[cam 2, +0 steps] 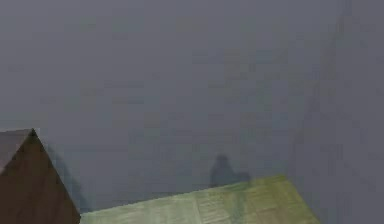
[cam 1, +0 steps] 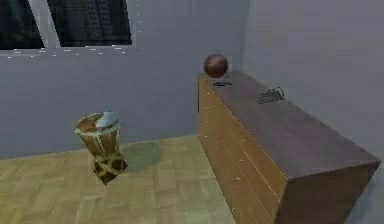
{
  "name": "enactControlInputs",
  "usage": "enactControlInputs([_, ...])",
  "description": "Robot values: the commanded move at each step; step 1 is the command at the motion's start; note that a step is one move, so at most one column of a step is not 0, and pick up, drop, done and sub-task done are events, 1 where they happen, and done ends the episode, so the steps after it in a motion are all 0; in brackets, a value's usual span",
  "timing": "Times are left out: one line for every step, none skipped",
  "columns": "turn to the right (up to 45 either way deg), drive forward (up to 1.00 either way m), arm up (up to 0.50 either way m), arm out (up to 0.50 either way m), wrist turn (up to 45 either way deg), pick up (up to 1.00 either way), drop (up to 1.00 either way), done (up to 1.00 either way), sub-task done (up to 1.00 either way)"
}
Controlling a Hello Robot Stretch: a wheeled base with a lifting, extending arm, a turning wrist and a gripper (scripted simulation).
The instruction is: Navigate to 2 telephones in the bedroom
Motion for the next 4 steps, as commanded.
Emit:
enactControlInputs([0.0, 0.85, 0.0, 0.0, 0.0, 0.0, 0.0, 0.0, 0.0])
enactControlInputs([15.0, 0.0, 0.0, 0.0, 0.0, 0.0, 0.0, 0.0, 0.0])
enactControlInputs([0.0, 0.0, 0.0, 0.0, 0.0, 0.0, 0.0, 0.0, 1.0])
enactControlInputs([-45.0, 0.0, 0.0, 0.0, 0.0, 0.0, 0.0, 0.0, 0.0])
